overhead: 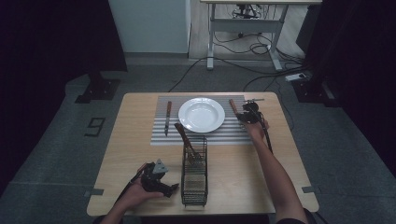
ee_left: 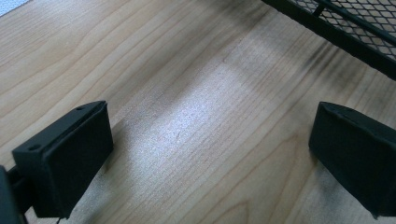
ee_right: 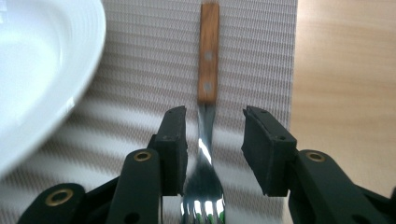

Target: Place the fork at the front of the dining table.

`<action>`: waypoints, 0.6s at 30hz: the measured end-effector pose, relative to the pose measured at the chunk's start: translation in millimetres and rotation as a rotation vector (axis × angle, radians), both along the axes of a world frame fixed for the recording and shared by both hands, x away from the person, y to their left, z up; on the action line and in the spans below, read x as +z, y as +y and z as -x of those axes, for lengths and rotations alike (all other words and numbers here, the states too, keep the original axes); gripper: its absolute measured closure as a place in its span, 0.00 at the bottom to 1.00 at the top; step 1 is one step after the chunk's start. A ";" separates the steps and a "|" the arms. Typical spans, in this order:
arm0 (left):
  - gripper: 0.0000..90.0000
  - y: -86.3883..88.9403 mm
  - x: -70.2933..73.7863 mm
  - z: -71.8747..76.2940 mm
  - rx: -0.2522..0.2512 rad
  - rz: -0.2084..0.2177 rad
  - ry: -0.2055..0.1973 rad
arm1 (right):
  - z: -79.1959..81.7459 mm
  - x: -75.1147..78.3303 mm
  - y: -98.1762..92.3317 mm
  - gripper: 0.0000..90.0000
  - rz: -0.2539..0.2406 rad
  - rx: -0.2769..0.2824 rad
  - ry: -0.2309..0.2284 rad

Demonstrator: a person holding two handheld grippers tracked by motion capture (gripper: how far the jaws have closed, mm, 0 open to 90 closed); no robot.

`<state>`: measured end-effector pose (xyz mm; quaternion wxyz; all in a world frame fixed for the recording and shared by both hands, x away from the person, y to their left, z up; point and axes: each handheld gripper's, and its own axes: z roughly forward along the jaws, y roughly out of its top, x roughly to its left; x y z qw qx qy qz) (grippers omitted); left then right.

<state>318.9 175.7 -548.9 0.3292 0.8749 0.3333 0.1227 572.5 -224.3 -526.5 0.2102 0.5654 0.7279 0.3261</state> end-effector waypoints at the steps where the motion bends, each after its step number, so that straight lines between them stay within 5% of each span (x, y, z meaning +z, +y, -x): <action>1: 0.00 0.0 0.0 0.0 0.000 0.000 0.000 | 3.3 -1.9 -1.6 0.65 0.003 0.014 0.003; 4: 0.00 0.0 0.0 0.0 0.000 0.000 0.000 | 10.8 -8.7 -5.7 0.64 0.006 0.046 0.031; 18: 0.00 0.0 0.0 0.7 0.002 0.001 0.000 | 25.6 -16.0 -2.2 0.65 -0.025 0.090 0.010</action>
